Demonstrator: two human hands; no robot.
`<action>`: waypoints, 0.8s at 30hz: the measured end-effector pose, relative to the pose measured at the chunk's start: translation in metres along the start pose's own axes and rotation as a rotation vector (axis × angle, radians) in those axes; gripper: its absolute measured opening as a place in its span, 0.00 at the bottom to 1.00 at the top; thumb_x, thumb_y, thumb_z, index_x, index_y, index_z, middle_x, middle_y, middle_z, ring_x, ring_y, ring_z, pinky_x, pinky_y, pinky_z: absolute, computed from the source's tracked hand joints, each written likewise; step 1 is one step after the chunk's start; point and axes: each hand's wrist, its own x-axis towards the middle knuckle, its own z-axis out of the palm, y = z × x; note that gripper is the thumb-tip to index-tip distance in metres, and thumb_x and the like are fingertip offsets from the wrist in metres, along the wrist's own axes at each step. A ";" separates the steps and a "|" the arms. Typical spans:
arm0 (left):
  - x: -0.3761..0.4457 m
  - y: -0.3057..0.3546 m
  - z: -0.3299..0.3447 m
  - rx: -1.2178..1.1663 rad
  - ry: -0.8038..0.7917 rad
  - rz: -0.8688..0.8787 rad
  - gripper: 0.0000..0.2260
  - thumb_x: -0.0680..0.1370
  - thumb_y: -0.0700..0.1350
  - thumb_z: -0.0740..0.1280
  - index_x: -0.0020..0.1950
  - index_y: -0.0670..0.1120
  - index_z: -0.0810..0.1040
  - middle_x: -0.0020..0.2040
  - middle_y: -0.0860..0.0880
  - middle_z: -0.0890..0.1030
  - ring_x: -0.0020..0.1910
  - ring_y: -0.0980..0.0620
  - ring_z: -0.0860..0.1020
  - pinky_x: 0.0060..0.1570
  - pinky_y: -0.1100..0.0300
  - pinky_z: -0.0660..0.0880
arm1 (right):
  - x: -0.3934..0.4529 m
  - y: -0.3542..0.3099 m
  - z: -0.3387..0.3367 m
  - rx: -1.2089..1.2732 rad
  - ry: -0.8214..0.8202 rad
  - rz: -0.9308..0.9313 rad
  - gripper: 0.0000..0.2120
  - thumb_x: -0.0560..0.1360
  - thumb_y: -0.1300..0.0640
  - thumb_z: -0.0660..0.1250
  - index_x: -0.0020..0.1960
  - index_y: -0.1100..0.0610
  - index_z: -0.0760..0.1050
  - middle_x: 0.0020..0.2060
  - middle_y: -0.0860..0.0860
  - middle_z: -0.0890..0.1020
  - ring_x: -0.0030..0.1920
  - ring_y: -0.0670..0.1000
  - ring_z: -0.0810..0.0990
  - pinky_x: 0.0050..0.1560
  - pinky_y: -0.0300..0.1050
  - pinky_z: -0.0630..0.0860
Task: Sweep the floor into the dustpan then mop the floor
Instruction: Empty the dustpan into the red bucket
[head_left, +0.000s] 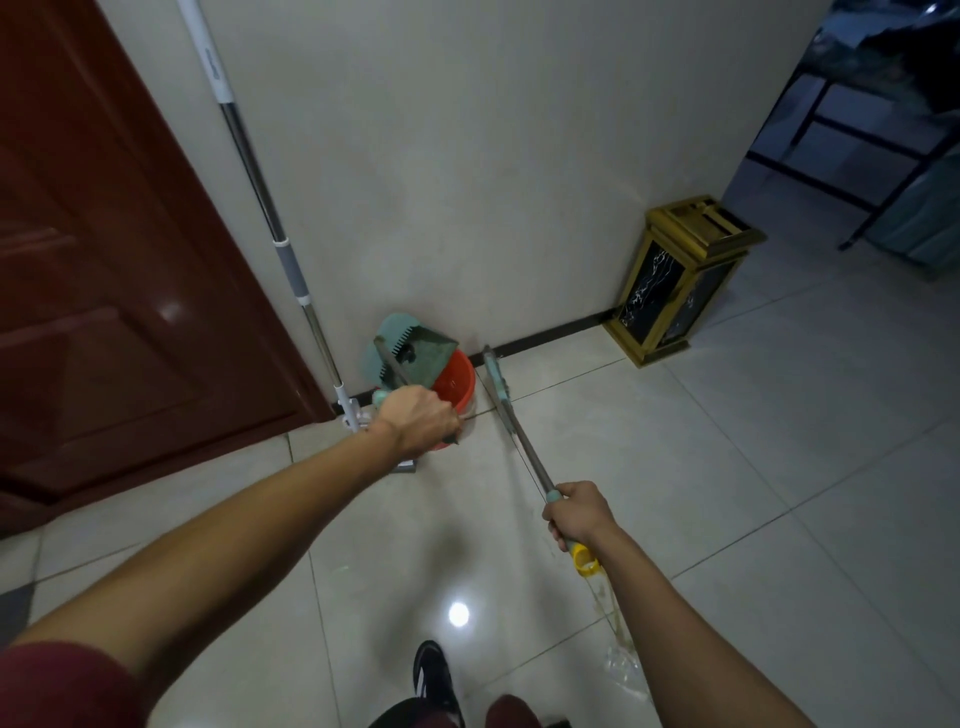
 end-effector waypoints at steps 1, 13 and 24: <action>-0.003 0.007 0.004 -0.012 -0.013 0.009 0.11 0.82 0.47 0.63 0.56 0.44 0.82 0.51 0.44 0.85 0.50 0.41 0.85 0.43 0.50 0.79 | 0.000 0.001 0.000 0.002 0.000 0.002 0.06 0.71 0.69 0.64 0.44 0.63 0.78 0.25 0.58 0.76 0.22 0.54 0.71 0.25 0.43 0.72; -0.013 0.010 -0.019 -0.096 0.027 -0.081 0.10 0.83 0.49 0.63 0.59 0.48 0.81 0.48 0.45 0.84 0.49 0.42 0.84 0.38 0.54 0.71 | -0.001 0.008 -0.012 -0.006 -0.008 0.000 0.05 0.71 0.69 0.65 0.45 0.64 0.79 0.23 0.57 0.76 0.19 0.53 0.71 0.24 0.41 0.71; -0.019 0.035 -0.042 -0.051 0.060 -0.043 0.12 0.84 0.51 0.62 0.60 0.47 0.80 0.48 0.46 0.84 0.47 0.43 0.84 0.36 0.54 0.72 | -0.007 0.018 -0.043 -0.027 -0.010 -0.057 0.05 0.70 0.69 0.65 0.43 0.66 0.79 0.22 0.57 0.76 0.19 0.53 0.71 0.24 0.41 0.71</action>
